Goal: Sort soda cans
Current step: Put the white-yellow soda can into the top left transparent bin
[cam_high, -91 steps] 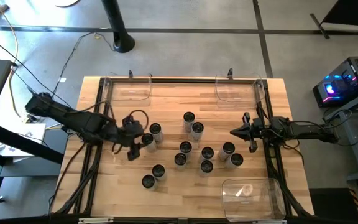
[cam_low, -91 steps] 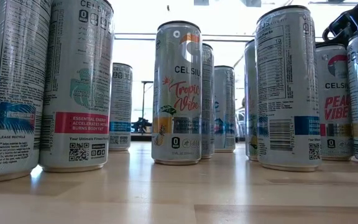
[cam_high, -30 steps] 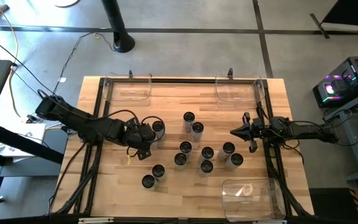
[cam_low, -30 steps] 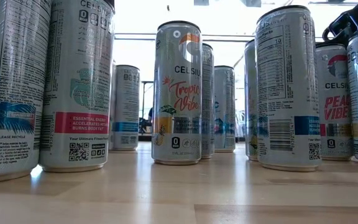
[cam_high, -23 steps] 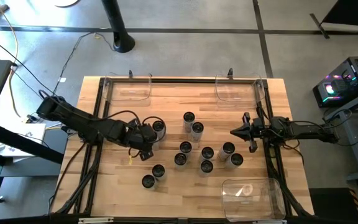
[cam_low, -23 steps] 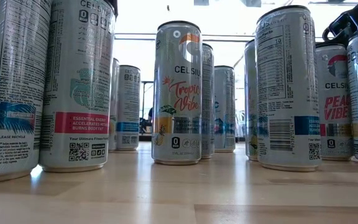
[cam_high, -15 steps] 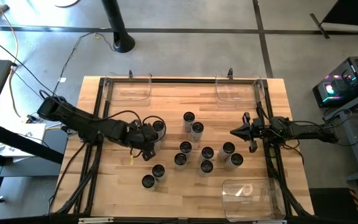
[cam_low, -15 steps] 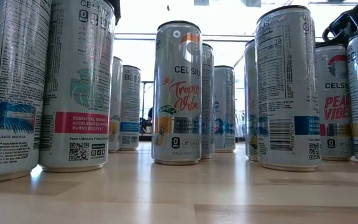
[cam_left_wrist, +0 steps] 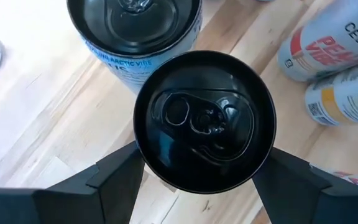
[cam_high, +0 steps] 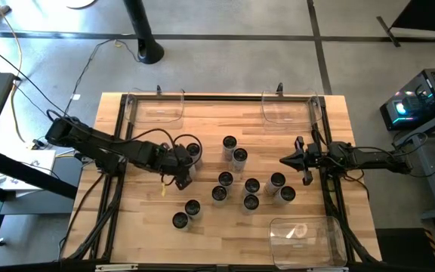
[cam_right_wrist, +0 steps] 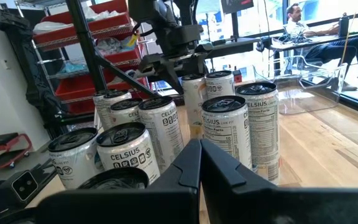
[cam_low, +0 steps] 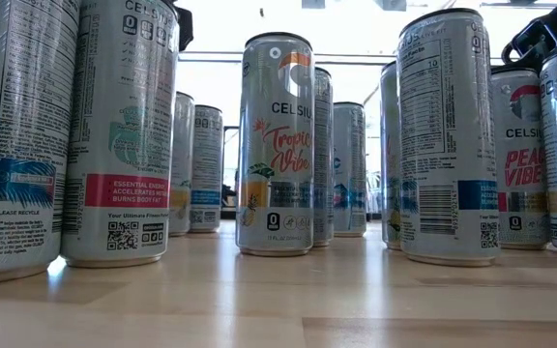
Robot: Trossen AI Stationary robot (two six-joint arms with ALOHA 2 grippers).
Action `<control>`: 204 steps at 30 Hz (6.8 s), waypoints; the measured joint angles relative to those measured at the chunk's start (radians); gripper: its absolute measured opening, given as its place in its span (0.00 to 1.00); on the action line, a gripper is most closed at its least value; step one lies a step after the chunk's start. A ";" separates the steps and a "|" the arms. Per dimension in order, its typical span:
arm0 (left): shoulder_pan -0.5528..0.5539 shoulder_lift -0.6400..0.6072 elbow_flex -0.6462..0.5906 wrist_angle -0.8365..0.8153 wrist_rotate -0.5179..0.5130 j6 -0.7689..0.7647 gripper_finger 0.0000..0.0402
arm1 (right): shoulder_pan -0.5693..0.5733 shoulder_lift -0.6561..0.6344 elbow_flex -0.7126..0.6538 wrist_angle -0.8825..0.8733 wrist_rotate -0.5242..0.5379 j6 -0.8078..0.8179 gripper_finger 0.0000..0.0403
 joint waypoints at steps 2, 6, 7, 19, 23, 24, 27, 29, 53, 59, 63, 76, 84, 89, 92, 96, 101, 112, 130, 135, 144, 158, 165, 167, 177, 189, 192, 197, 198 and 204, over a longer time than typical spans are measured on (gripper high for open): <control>0.009 0.000 0.000 0.001 0.000 0.000 0.71 | 0.000 0.000 0.000 0.000 0.000 0.000 0.00; 0.023 0.000 0.000 0.001 0.005 -0.001 0.79 | 0.000 0.000 0.000 0.000 0.000 0.000 0.00; 0.026 0.000 0.000 0.002 0.005 -0.001 0.80 | 0.000 0.000 0.000 0.000 0.000 0.000 0.00; 0.033 0.000 -0.001 0.037 -0.059 -0.025 0.82 | 0.000 0.000 0.000 0.000 0.000 0.000 0.00; 0.033 -0.001 -0.001 0.037 -0.069 -0.020 0.78 | 0.000 0.000 0.000 0.000 0.000 0.000 0.00; 0.033 -0.001 -0.001 0.037 -0.063 -0.017 0.76 | 0.000 0.000 0.000 0.000 0.000 0.000 0.00; 0.033 -0.001 -0.001 0.035 -0.038 -0.014 0.68 | 0.000 0.000 0.000 0.000 0.000 0.000 0.00; 0.033 -0.005 0.005 0.022 -0.016 -0.006 0.63 | 0.000 0.000 0.000 0.000 0.000 0.000 0.00; 0.372 -0.010 0.455 -0.521 -0.176 0.265 0.60 | 0.000 0.000 0.000 0.000 0.000 0.000 0.00; 0.597 -0.037 0.460 -0.366 -0.212 0.479 0.60 | 0.000 0.001 0.000 0.000 0.000 0.000 0.00; 0.788 -0.037 0.459 -0.273 -0.103 0.593 0.60 | 0.000 0.001 0.000 0.000 0.000 0.000 0.00; 1.045 -0.026 0.131 0.152 0.205 0.691 0.60 | 0.000 0.001 0.000 0.000 0.000 0.000 0.00; 1.089 -0.021 -0.005 0.342 0.215 0.692 0.60 | 0.000 0.001 0.000 0.000 0.000 0.000 0.00; 1.109 0.003 -0.038 0.388 0.259 0.699 0.60 | 0.000 0.001 0.000 0.000 0.000 0.000 0.00; 1.110 0.002 -0.050 0.425 0.266 0.701 0.63 | 0.000 0.001 0.000 0.000 0.000 0.000 0.00; 1.110 0.002 -0.050 0.446 0.253 0.702 0.69 | 0.000 0.001 0.000 0.000 0.000 0.000 0.00; 1.110 0.001 -0.050 0.477 0.256 0.703 0.73 | 0.000 0.001 0.000 0.000 0.000 0.000 0.00; 1.112 -0.003 -0.048 0.478 0.280 0.721 0.74 | 0.000 0.001 0.000 0.000 0.000 0.000 0.00; 0.867 -0.376 -0.131 0.529 0.168 0.823 0.72 | 0.000 0.001 0.000 0.000 0.000 0.000 0.00; 0.659 -0.490 -0.319 0.808 0.168 0.879 0.71 | 0.000 0.001 0.000 0.000 0.000 0.000 0.00; 0.410 -0.511 -0.622 1.364 0.167 0.945 0.71 | 0.000 0.001 0.000 0.000 0.000 0.000 0.00; 0.169 -0.510 -0.667 1.420 0.142 1.023 0.71 | 0.000 0.001 0.000 0.004 0.000 0.057 0.00; 0.083 -0.509 -0.667 1.390 0.117 1.018 0.71 | 0.000 0.001 0.000 0.118 0.053 0.102 0.00; 0.060 -0.509 -0.667 1.391 0.098 1.028 0.71 | 0.000 0.001 0.000 0.209 0.102 0.179 0.00; -0.022 -0.499 -0.665 1.419 0.000 1.158 0.71 | 0.050 0.114 0.000 0.690 0.032 -0.087 0.00; -0.122 -0.358 -0.363 1.058 -0.122 1.184 0.71 | 0.157 0.615 0.208 0.850 -0.042 -0.362 0.13; -0.148 -0.331 -0.279 0.917 -0.239 1.103 0.71 | 0.165 0.766 0.340 0.764 -0.042 -0.400 0.23; -0.202 -0.310 -0.200 0.722 -0.414 0.942 0.71 | 0.161 0.995 0.646 0.386 -0.051 -0.401 0.40; -0.212 -0.310 -0.196 0.696 -0.435 0.922 0.71 | 0.161 1.041 0.716 0.290 -0.069 -0.386 0.44; -0.239 -0.316 -0.192 0.573 -0.473 0.804 0.71 | 0.163 1.326 1.056 -0.051 -0.296 -0.402 0.63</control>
